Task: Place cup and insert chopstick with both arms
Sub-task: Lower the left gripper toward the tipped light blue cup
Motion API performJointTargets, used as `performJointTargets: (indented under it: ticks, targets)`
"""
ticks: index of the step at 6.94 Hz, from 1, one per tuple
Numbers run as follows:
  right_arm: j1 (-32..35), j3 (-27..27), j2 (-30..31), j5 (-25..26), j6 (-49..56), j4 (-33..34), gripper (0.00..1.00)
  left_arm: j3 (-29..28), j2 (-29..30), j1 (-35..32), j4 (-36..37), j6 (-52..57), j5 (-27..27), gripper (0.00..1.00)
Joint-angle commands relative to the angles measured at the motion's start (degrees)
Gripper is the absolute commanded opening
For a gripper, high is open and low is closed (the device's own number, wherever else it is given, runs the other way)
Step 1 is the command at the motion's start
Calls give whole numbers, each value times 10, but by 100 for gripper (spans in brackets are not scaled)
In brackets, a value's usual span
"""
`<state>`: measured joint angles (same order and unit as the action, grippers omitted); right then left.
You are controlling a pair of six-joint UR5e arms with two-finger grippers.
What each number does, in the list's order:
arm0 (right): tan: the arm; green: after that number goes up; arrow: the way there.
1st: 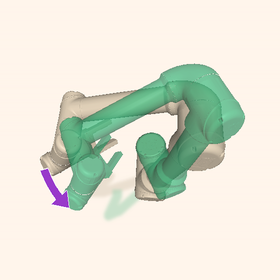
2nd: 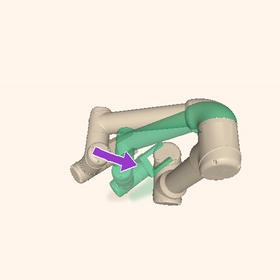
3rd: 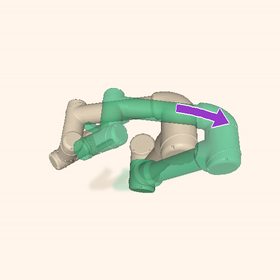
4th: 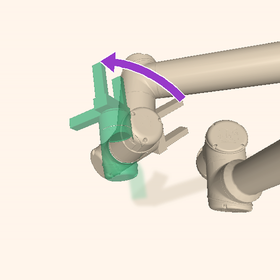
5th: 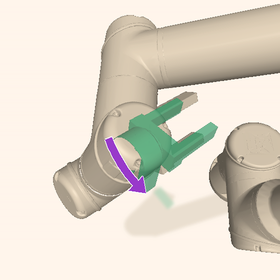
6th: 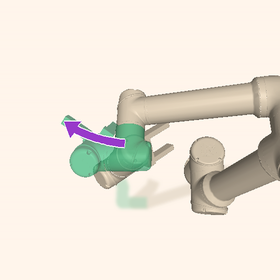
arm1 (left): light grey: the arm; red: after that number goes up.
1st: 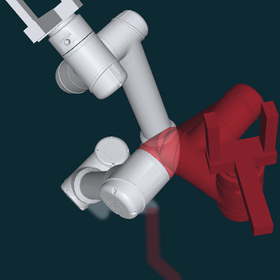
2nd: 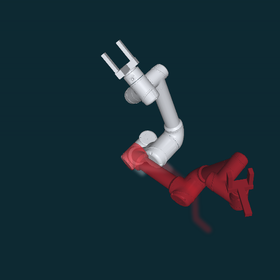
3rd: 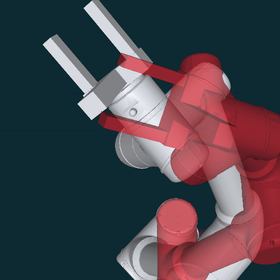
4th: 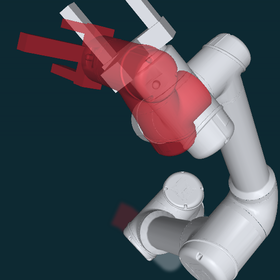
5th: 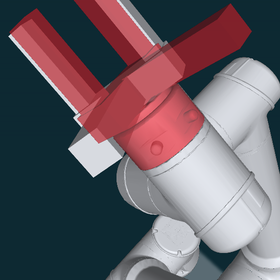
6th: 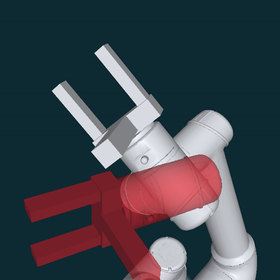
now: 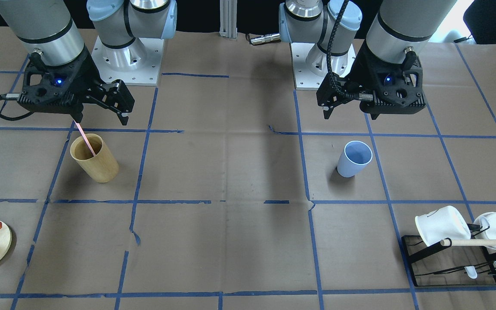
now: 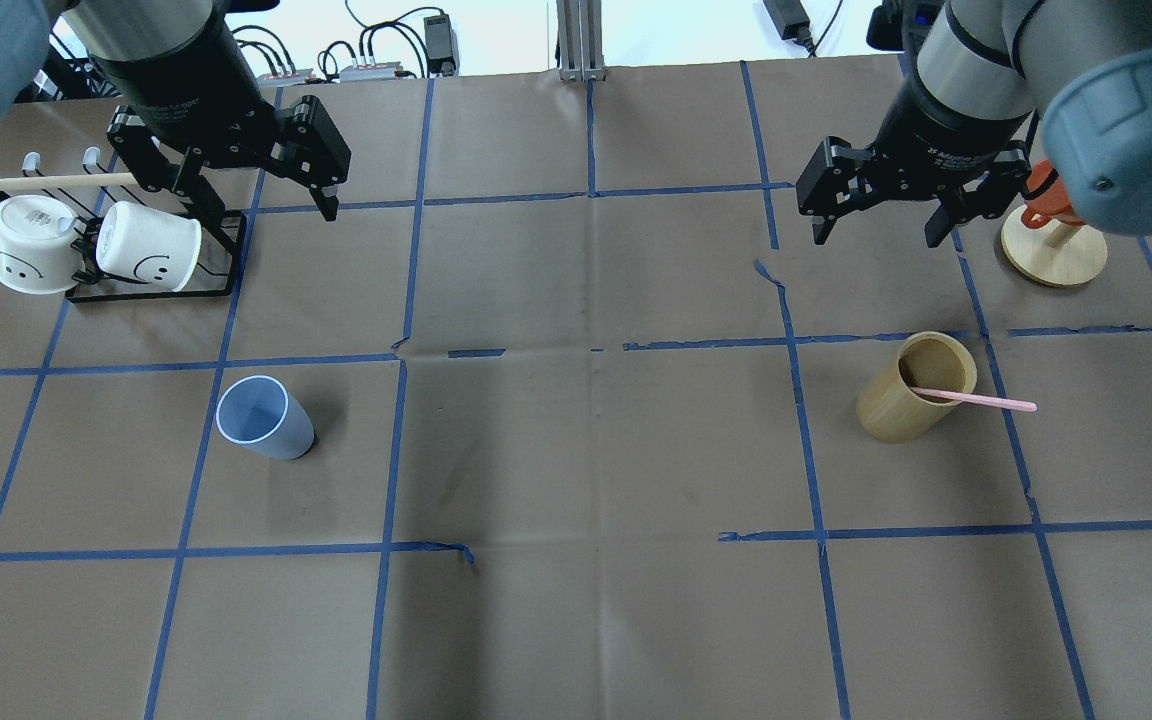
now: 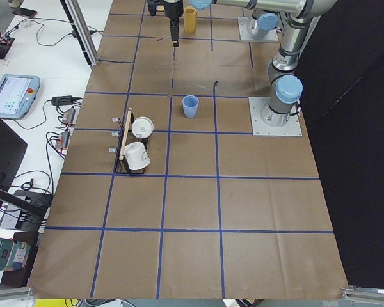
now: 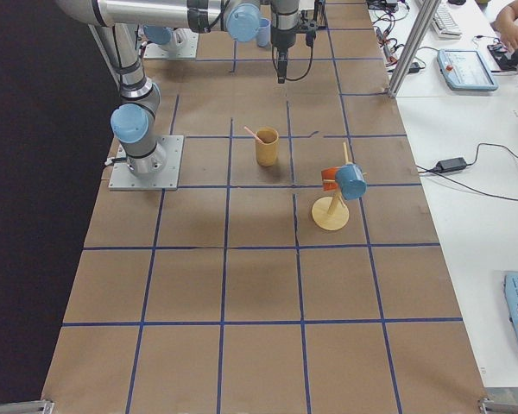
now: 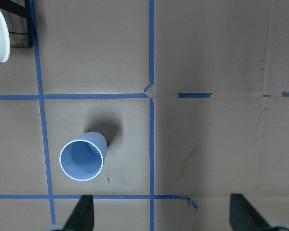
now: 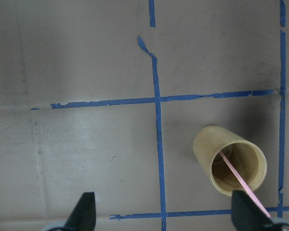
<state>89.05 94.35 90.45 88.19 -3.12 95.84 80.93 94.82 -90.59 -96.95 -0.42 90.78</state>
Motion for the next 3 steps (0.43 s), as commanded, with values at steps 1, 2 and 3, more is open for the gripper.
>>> performJointTargets:
  ticks: [1, 2, 3]
  targets:
    - [2, 1, -1, -2, -3, 1, 100, -1, -9, 1, -1, 10, 8, 100]
    - [1, 1, 1, -1, -3, 1, 100, -1, -9, 1, -1, 10, 8, 100]
    - [2, 2, 1, -1, -3, 1, 100, 4, -9, 1, 0, 10, 11, 100]
